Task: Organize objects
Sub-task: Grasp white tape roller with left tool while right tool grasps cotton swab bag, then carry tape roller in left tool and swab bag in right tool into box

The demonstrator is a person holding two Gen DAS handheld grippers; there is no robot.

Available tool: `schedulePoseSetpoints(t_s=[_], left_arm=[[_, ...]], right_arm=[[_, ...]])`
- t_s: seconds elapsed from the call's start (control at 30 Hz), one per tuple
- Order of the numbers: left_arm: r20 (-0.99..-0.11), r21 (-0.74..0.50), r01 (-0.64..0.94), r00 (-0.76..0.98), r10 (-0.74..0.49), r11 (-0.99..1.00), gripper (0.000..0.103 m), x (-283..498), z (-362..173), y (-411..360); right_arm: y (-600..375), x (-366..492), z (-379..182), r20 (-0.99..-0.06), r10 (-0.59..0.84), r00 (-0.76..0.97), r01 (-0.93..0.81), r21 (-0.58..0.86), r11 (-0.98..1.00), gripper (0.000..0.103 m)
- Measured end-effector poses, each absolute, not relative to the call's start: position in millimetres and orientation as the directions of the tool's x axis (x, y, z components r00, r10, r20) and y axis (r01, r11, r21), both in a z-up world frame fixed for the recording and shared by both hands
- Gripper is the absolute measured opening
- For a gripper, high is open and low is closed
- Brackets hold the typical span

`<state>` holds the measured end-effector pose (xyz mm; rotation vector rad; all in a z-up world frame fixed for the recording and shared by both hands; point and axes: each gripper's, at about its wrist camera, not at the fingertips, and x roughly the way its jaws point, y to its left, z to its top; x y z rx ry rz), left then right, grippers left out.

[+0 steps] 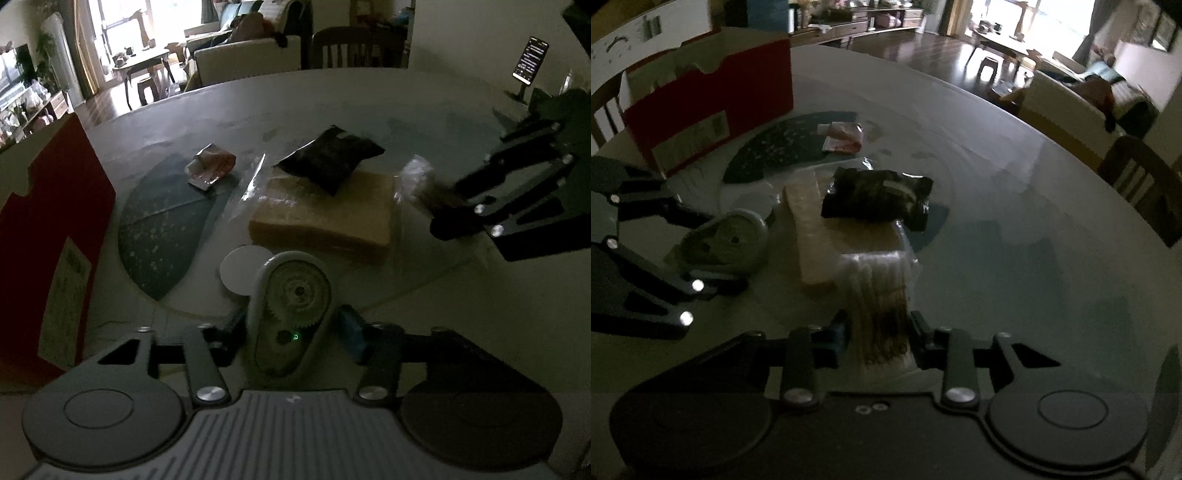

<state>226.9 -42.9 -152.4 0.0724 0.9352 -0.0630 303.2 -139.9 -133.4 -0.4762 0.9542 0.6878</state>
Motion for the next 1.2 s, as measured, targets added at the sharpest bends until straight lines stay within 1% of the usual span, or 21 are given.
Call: schedulePoseSetpoints(t_s=[0.13,0.23,0.43,0.77,1.03,1.2], left_arm=[[-0.808,0.028,0.087,0.588,-0.028,0.996,0.050,223,-152,-41],[-0.808,-0.008,0.081,0.586,-0.054,0.997,0.050,219,-150,-37],[-0.810,-0.071,0.063,0.579,-0.094,0.996,0.049,206,-144,-26],[-0.796,-0.145,0.066,0.585,-0.156,0.987,0.049,185,-134,-5],[-0.756,-0.187,0.104,0.619,-0.211,0.977,0.049,172,-107,17],[-0.730,-0.202,0.113,0.644,-0.227,0.973,0.049,166,-87,37]], right_arm=[[-140,292,-128,-0.867,0.325,0.378,-0.682,-0.023,0.731,0.031],[-139,281,-123,-0.870,0.337,0.359,-0.654,0.022,0.756,0.031],[-133,259,-115,-0.871,0.348,0.347,-0.618,0.067,0.784,0.031],[-118,233,-100,-0.870,0.336,0.359,-0.574,0.078,0.815,0.031],[-95,216,-82,-0.868,0.322,0.378,-0.552,0.068,0.831,0.031],[-75,212,-69,-0.857,0.337,0.390,-0.541,0.083,0.837,0.030]])
